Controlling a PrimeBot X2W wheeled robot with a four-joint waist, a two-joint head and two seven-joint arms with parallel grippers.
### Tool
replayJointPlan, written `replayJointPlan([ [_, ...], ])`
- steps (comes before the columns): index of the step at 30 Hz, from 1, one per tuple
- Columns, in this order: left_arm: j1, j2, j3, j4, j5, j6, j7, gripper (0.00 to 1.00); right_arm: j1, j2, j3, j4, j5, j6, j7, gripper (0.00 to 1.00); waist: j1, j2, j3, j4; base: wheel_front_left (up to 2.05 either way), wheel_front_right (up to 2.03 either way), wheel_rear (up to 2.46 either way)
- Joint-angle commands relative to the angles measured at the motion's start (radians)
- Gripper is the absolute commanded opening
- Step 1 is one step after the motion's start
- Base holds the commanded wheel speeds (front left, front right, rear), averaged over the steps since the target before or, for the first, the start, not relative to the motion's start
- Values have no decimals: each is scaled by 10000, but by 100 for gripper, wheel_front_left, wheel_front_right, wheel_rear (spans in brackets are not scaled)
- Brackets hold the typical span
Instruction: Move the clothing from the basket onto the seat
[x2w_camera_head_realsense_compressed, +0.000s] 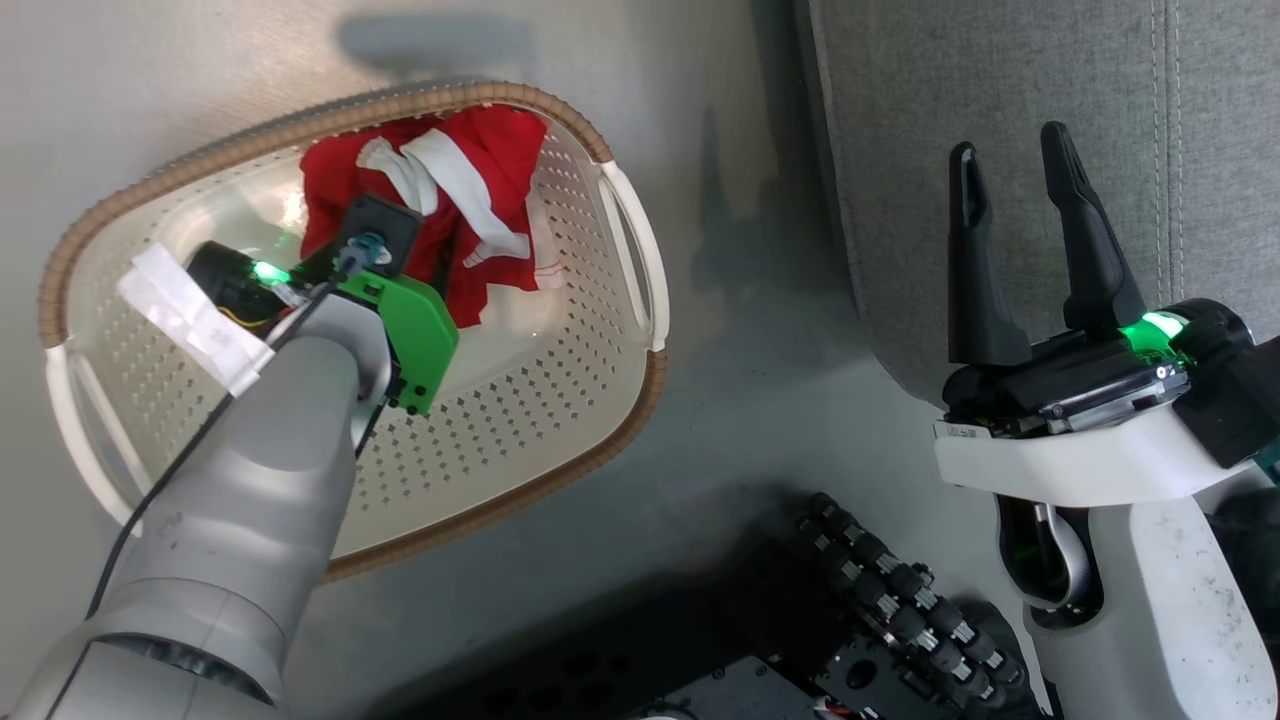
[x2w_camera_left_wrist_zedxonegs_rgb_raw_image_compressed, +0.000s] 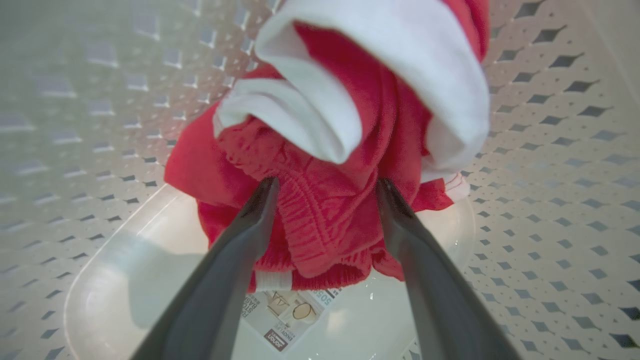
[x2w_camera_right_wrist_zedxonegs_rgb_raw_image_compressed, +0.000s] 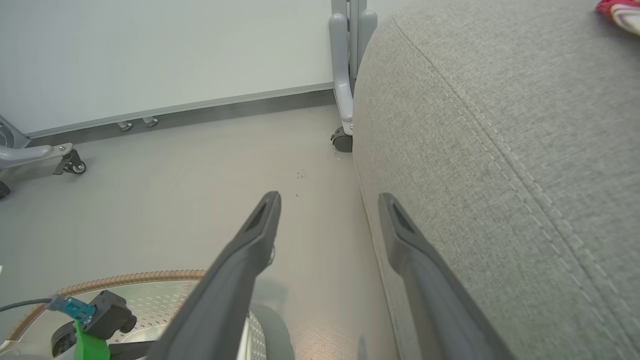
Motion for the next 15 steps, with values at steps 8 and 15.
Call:
replayJointPlan([
  [8, -383, 165, -91, 338, -90, 62, 456, 100, 50, 7, 176, -66, 136, 1, -44, 100, -1, 0, 493, -241, 0, 0, 0],
  [15, -401, 200, -221, 465, -169, 7, 759, 100, 179, 5, 135, -184, 83, 1, -44, 100, -1, 0, 614, -164, 0, 0, 0],
])
